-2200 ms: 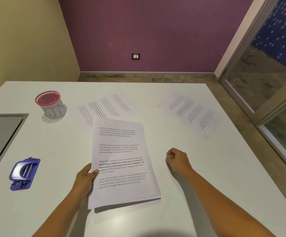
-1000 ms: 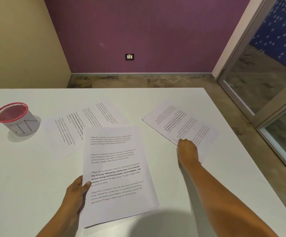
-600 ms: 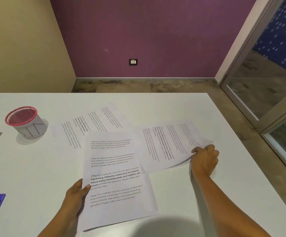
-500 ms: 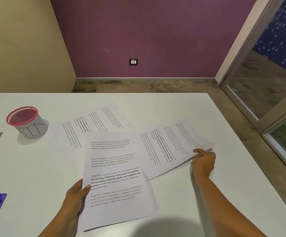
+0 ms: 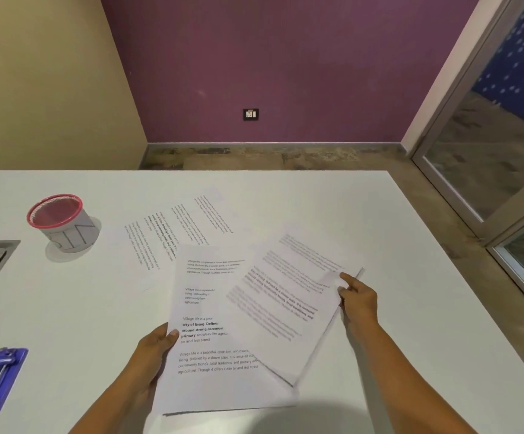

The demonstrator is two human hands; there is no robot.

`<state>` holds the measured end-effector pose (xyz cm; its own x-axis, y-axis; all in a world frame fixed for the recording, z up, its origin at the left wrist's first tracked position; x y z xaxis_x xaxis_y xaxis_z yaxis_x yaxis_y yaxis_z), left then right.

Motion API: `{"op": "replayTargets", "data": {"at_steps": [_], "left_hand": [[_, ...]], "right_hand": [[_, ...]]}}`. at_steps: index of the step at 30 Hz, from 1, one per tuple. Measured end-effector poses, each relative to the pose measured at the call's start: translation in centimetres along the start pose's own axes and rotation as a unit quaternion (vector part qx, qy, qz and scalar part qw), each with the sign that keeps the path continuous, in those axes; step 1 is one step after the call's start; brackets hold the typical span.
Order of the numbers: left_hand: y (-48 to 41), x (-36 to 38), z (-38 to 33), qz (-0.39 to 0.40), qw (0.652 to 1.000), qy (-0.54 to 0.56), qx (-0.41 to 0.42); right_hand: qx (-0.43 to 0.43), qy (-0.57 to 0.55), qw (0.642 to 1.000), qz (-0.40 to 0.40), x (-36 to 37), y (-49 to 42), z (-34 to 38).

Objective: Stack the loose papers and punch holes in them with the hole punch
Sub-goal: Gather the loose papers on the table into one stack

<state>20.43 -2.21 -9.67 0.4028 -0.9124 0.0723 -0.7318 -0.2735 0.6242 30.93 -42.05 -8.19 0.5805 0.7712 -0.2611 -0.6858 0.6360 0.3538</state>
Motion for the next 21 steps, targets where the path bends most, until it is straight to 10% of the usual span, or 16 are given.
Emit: {"op": "replayTargets", "data": {"at_steps": [9, 21], "left_hand": [[-0.2, 3.0, -0.1, 0.053, 0.998, -0.014, -0.019], [-0.5, 6.5, -3.7, 0.095, 0.994, 0.010, 0.056]], "right_hand": [[0.010, 0.045, 0.985, 0.168, 5.4, 1.9, -0.5], [-0.003, -0.017, 0.982, 0.190, 6.1, 4.2, 0.7]]}}
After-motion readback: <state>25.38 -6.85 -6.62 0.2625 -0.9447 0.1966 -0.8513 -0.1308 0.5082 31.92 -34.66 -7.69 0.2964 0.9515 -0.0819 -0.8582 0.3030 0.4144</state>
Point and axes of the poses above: each hand's wrist, its own y-axis away from the middle knuckle, its own x-axis out of the palm, z = x × y, the point moved 10 cm from there along -y, towards the middle knuckle, and after that the axes turned 11 degrees about -z, right-handed, at the moved point
